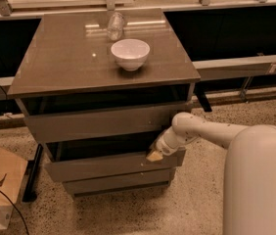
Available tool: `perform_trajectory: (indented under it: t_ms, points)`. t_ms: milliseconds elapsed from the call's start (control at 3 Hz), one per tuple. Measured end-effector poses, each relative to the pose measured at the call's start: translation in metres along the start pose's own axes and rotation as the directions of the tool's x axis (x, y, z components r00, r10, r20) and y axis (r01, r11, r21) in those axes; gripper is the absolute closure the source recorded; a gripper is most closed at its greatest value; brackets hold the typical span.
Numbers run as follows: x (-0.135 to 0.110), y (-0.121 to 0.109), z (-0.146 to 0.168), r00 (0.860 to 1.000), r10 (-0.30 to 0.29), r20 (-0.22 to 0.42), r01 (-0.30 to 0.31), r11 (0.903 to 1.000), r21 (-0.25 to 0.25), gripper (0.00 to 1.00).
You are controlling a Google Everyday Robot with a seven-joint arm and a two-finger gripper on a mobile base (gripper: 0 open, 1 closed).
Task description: Open middle drawer
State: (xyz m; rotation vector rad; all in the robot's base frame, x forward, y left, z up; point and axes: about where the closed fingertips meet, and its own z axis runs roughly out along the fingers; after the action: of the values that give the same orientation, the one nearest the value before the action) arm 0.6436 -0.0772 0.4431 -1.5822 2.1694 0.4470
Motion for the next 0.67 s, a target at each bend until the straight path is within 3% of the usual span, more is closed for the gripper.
perform_trajectory:
  t_ms: [333,667]
  points:
    - [0.0027,0.0021,-0.001,1.0,-0.013,-0.021,0.013,0.9999,0.01,0.03]
    - [0.0074,0.0039,0.0016,0.999,-0.017,-0.045,0.017,0.9998,0.011,0.0]
